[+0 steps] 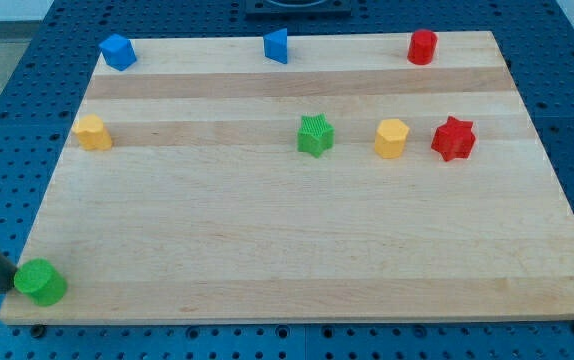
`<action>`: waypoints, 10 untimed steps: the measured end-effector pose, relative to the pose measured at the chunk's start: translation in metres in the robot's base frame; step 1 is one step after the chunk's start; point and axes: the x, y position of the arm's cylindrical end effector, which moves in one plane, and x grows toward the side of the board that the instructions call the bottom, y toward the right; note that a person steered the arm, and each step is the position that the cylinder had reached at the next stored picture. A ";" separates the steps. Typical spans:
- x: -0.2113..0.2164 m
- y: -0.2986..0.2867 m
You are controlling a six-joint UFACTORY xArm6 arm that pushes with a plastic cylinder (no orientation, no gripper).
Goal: Move the green circle diagonally bottom left to the green star
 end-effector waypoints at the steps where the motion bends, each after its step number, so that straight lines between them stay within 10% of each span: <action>1: 0.016 0.000; 10: -0.127 0.117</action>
